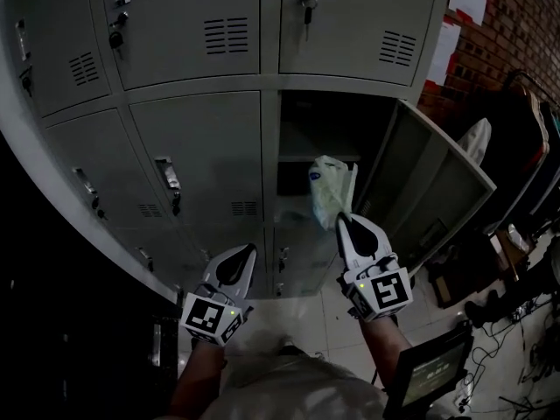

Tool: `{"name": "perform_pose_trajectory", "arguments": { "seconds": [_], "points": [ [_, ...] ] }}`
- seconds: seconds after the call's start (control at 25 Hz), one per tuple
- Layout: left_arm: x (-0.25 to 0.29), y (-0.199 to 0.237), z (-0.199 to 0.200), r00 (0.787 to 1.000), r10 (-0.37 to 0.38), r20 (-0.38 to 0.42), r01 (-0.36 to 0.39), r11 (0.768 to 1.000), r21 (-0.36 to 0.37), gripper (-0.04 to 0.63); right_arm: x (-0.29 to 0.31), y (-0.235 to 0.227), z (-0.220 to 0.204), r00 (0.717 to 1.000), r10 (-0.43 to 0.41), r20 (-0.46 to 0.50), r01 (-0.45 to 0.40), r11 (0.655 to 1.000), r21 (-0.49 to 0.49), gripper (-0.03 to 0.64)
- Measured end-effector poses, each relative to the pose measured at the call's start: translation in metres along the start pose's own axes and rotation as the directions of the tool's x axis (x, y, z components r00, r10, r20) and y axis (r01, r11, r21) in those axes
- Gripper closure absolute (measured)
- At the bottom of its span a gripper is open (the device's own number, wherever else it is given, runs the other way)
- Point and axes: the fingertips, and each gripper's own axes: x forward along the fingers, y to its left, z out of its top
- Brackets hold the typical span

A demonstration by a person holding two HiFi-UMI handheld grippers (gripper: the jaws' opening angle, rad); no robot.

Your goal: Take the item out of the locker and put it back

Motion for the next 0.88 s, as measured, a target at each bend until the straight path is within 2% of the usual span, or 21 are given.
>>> {"name": "perform_pose_trajectory", "arguments": {
  "seconds": [0.24, 0.44, 0.52, 0.64, 0.72, 0.8, 0.88],
  "points": [
    [0.042, 0.024, -0.004, 1.000, 0.007, -0.013, -0.007, 1.000, 0.003, 0.592, 0.070, -0.058, 0.002, 0.999, -0.032, 0.034, 0.034, 0.999, -0.037, 0.615],
    [0.065, 0.044, -0.008, 1.000, -0.015, -0.025, 0.016, 1.000, 0.021, 0.592, 0.127, -0.079, -0.007, 0.999, -0.040, 0.018, 0.041, 0.997, -0.060, 0.615],
    [0.071, 0.053, -0.006, 1.000, -0.009, -0.030, 0.009, 1.000, 0.026, 0.592, 0.146, -0.083, -0.016, 0.999, -0.038, -0.005, 0.038, 0.996, -0.076, 0.615],
    [0.074, 0.068, -0.003, 0.999, 0.019, -0.026, -0.018, 1.000, 0.021, 0.592, 0.167, -0.091, -0.046, 0.994, -0.065, -0.088, 0.054, 0.991, -0.122, 0.615],
    [0.075, 0.078, -0.004, 0.999, 0.030, -0.030, -0.029, 0.999, 0.017, 0.592, 0.174, -0.097, -0.064, 0.987, -0.092, -0.129, 0.078, 0.991, -0.112, 0.615],
    [0.075, 0.087, -0.005, 0.999, 0.041, -0.031, -0.040, 0.999, 0.009, 0.592, 0.176, -0.101, -0.067, 0.987, -0.103, -0.123, 0.091, 0.991, -0.102, 0.561],
    [0.076, 0.096, -0.004, 0.998, 0.052, -0.027, -0.053, 0.999, -0.005, 0.592, 0.178, -0.103, -0.063, 0.990, -0.094, -0.105, 0.084, 0.992, -0.094, 0.480]
  ]
}}
